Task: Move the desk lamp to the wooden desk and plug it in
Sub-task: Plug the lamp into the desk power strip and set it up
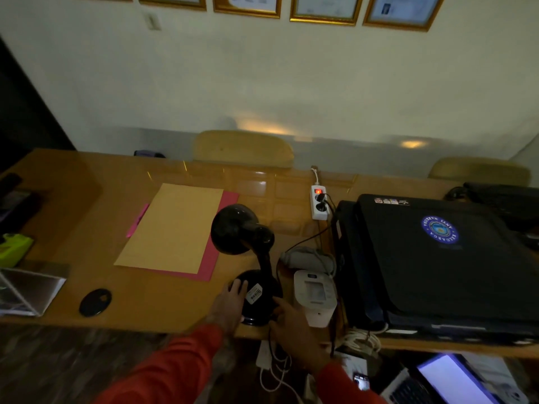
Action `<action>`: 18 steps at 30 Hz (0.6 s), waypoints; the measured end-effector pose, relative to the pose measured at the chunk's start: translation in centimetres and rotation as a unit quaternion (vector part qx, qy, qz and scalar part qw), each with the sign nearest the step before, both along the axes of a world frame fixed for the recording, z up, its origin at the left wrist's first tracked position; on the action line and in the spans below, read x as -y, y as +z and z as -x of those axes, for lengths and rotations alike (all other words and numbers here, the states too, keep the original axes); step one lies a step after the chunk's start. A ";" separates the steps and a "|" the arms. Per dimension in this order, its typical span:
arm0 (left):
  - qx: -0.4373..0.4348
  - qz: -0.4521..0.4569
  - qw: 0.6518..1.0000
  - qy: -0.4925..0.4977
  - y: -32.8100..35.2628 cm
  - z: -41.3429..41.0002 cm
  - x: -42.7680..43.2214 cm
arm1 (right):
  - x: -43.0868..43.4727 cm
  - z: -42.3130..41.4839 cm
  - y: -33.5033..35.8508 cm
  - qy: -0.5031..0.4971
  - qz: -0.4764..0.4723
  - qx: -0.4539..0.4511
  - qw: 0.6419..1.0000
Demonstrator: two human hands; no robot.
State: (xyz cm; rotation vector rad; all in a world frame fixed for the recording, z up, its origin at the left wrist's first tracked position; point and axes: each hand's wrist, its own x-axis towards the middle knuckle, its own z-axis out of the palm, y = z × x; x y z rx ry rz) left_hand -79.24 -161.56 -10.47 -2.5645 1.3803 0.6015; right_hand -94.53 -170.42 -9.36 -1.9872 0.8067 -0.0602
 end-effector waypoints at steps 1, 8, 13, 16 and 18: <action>-0.002 -0.004 1.000 0.002 0.1 0.0 0.1 | -0.1 -0.1 0.2 -0.003 0.001 0.016 1.000; 0.060 -0.001 0.998 -0.030 0.8 0.1 0.3 | -0.1 -1.6 1.2 -0.024 -0.012 0.059 0.998; 0.039 0.011 0.999 -0.028 0.9 -0.1 -0.1 | -0.6 -1.7 1.3 -0.028 0.022 0.078 0.996; 0.005 0.020 1.000 -0.022 1.1 0.2 -0.9 | -0.8 -1.5 1.8 -0.033 0.040 0.092 0.994; -0.028 0.029 0.999 -0.017 1.3 0.4 -1.8 | -0.9 -1.3 2.1 -0.031 0.040 0.091 0.995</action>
